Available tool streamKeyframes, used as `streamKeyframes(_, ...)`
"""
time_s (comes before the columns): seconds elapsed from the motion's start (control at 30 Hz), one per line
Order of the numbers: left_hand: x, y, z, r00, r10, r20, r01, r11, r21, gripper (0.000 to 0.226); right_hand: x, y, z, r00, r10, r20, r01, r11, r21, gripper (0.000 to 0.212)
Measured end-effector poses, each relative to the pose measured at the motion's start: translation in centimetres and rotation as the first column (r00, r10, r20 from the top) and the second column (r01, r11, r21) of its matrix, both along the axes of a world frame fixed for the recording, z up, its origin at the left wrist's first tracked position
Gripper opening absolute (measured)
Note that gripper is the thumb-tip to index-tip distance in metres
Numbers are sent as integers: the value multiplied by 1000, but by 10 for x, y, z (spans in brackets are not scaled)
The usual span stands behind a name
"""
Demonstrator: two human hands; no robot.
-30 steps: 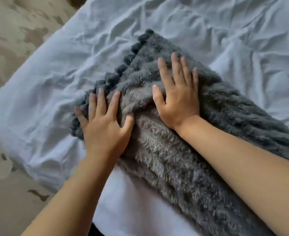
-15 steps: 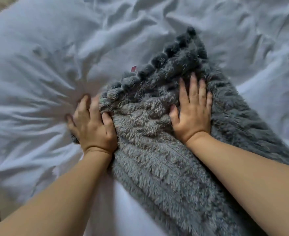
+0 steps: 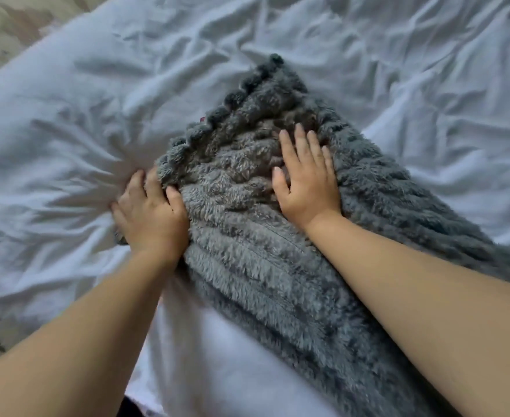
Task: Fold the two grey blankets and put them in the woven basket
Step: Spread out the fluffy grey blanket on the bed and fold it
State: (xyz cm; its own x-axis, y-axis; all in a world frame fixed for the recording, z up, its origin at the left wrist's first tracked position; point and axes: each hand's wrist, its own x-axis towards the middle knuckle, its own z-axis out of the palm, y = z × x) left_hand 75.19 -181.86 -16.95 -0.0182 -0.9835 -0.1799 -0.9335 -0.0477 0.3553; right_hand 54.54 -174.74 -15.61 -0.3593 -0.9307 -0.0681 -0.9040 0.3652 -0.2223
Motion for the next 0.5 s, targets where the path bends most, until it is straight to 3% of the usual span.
streamKeyframes(0.1, -1, 15, 48, 992, 118, -46, -114, 990, 87, 56, -3, 57, 29, 997, -15, 79, 8, 996, 86, 57)
streamKeyframes(0.17, -12, 48, 80, 986, 138, -91, -134, 990, 52, 62, -9, 116, 44, 990, -109, 88, 92, 981, 172, 55)
streamKeyframes(0.27, -40, 129, 116, 978, -158, -138, 159, 987, -4, 67, -24, 221, 59, 947, -298, 116, 249, 915, 319, 53)
streamKeyframes(0.37, -72, 209, 123, 862, -496, -105, 502, 864, 42, 65, -41, 327, 72, 923, -372, 93, 297, 847, 440, 53)
streamKeyframes(0.5, -109, 292, 114, 752, -657, -51, 654, 735, 177, 63, -57, 425, 86, 808, -587, 53, 509, 740, 440, 56)
